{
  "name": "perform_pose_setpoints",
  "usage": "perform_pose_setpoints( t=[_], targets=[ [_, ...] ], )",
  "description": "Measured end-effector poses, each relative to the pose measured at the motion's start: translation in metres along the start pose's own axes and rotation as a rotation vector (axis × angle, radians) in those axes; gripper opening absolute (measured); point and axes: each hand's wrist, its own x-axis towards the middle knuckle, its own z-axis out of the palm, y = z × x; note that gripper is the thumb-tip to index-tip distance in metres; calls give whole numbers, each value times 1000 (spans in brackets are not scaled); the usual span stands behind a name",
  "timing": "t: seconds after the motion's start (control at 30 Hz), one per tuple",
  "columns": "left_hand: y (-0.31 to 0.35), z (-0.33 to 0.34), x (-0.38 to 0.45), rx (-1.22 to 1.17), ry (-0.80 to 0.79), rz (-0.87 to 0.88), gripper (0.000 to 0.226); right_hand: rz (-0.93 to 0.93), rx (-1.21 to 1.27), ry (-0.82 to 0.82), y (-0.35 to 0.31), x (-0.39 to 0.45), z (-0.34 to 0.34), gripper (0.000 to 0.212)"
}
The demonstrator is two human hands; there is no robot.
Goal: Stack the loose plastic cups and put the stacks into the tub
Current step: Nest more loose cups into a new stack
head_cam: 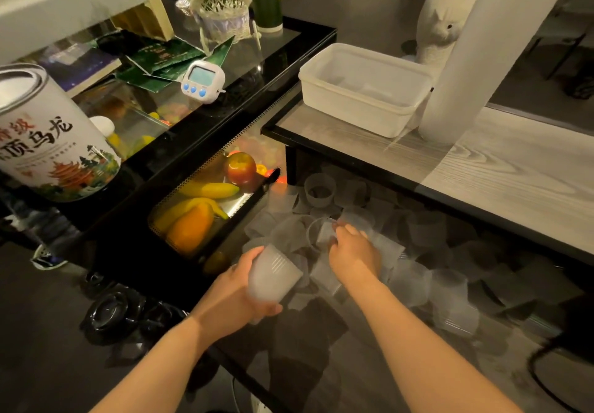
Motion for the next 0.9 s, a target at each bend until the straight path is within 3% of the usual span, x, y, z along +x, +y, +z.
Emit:
perform_pose_setpoints(
  t=[0.13, 0.2, 0.33, 0.43, 0.57, 0.77, 0.9],
  targets=[
    [15, 7, -2, 70, -15, 77, 106, -223, 106, 457, 11, -11, 3, 24],
    [23, 12, -3, 115, -3, 136, 103, -307, 112, 537, 11, -17, -2, 16],
    [35, 21, -3, 142, -19, 188, 101, -400, 53, 605, 7, -31, -18, 24],
    [43, 24, -4, 149, -32, 188, 101, -386, 117, 575, 3, -44, -25, 26],
    [44, 27, -1, 184, -8, 211, 104, -345, 542, 294, 7, -55, -32, 36],
    [47, 32, -3, 194, -27, 245, 98, -231, 673, 319, 26, -66, -43, 25],
    [48, 38, -6, 205, -60, 307, 96, -136, 772, 237, 28, -74, -49, 23]
  ],
)
